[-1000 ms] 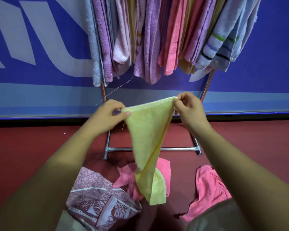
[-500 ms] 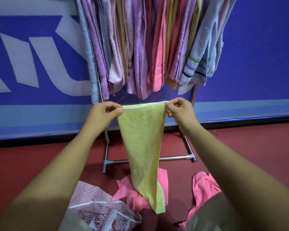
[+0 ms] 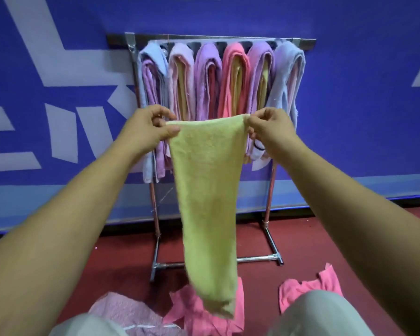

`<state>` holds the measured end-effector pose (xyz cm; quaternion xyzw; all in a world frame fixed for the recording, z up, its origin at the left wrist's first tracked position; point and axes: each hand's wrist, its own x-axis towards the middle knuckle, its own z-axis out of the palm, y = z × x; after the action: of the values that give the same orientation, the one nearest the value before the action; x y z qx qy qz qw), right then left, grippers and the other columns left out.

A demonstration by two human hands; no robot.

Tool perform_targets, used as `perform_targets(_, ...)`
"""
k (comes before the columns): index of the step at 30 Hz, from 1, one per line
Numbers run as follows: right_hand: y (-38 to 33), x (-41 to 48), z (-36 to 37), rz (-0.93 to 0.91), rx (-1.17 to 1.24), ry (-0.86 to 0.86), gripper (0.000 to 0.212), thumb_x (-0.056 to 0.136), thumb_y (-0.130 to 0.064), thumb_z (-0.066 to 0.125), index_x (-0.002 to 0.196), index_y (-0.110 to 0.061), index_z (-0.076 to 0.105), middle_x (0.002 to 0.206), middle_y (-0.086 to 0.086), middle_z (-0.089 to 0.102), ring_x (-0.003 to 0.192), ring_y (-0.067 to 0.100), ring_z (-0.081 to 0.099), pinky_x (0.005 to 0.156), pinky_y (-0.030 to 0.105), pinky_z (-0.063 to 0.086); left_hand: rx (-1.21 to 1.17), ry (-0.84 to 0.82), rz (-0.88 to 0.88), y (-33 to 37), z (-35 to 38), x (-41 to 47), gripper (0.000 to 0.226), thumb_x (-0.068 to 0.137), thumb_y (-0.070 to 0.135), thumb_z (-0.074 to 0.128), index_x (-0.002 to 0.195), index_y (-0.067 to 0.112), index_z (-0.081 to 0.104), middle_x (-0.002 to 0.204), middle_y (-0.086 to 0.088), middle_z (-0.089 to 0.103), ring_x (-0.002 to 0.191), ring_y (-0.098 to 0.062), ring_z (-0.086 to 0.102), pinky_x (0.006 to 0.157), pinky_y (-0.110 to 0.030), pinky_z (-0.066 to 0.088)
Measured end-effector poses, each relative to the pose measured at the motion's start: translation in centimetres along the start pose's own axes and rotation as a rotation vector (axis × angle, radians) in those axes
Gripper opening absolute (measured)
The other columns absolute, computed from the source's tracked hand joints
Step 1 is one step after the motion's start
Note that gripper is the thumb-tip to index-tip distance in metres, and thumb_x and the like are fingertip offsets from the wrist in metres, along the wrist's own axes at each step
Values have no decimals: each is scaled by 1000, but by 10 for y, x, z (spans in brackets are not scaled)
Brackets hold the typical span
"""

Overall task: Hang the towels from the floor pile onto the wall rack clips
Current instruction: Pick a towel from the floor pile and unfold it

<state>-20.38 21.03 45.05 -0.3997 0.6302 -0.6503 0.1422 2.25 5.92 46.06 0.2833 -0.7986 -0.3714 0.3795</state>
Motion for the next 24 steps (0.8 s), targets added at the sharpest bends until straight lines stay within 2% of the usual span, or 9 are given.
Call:
perform_targets(2,-5,-1,-3,-41,-27,21,11,89,-15,66,82,-7,63,70,11,58,58,16,53,51,35,46,75,26,41,5,-2,5,18,87,16,73,102,25,71,79,3,64,76,-10,59,78,-27,51)
perform_targets(4,-7,3,-4,-53,-27,14,4,88,-9,67,86,-8,64,73,9,60,63,14,56,58,32,50,143,61,38,11,-4,7,8,88,23,71,92,29,72,82,9,69,81,-10,63,88,-36,53)
perform_targets(7,-6,7,-6,-18,77,-52,15,87,4,64,103,4,66,81,11,63,68,16,59,65,24,52,216,18,37,16,-8,7,7,87,32,68,79,33,68,77,6,68,75,-15,62,87,-46,55)
perform_targets(10,-8,5,-11,11,46,-136,14,89,5,62,98,2,72,79,11,67,69,15,62,70,23,55,296,-70,60,23,-11,3,10,83,40,62,83,31,66,79,-1,68,75,-22,63,84,-52,56)
perform_targets(13,-10,4,-13,51,31,-123,10,91,2,62,96,4,71,71,5,63,61,10,57,63,20,51,323,-238,95,36,-11,-6,9,93,26,64,89,18,65,78,-5,65,68,-13,58,74,-44,53)
perform_targets(15,-9,7,-14,88,44,-97,8,91,1,62,88,-1,70,66,1,62,60,11,55,62,21,49,196,-375,89,42,-13,-11,6,93,18,65,95,13,63,71,-4,65,62,-12,59,68,-38,50)
perform_targets(18,-10,10,-11,97,12,-60,11,89,0,62,83,-5,70,60,-4,60,55,7,55,57,18,48,-32,-553,46,51,-13,-19,17,94,9,62,110,8,57,69,-8,64,63,-18,58,65,-29,53)
perform_targets(21,-13,10,-5,77,-15,-39,9,88,-3,65,84,-7,72,65,-4,61,56,6,54,61,21,48,-133,-656,34,59,-11,-20,14,93,3,60,107,3,63,80,-11,66,74,-20,64,69,-23,54)
perform_targets(24,-15,12,-1,71,-43,-40,4,87,-8,70,88,-8,74,76,2,65,67,12,57,68,26,51,-162,-768,9,61,-8,-21,27,92,-3,59,119,2,62,104,-14,73,97,-22,71,83,-24,55)
